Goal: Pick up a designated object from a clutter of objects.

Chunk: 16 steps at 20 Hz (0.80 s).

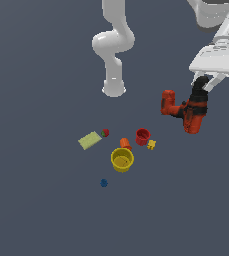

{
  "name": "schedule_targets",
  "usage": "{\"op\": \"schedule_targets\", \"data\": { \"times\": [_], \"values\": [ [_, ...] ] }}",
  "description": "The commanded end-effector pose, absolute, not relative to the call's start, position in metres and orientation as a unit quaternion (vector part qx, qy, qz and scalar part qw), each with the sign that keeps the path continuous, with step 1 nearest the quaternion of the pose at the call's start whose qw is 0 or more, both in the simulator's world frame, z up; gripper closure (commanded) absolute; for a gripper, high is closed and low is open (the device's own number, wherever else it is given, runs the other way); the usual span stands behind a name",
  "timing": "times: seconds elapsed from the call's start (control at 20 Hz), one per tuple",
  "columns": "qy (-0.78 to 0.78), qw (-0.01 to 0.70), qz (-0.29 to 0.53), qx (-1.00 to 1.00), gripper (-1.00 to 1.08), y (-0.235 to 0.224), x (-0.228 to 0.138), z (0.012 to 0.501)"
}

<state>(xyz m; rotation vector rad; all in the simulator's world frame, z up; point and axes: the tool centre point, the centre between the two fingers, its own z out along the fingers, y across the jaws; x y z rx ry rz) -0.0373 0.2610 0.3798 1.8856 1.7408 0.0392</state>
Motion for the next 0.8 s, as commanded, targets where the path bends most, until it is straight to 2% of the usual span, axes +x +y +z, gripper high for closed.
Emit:
{"op": "schedule_targets", "data": {
  "times": [0.0,0.4,0.75],
  "values": [
    [0.650,0.284,0.019,0.705,1.08,0.254,-0.043,0.401],
    [0.650,0.284,0.019,0.705,1.08,0.238,-0.058,0.441],
    [0.649,0.285,0.019,0.705,1.08,0.237,-0.058,0.445]
  ]
}}
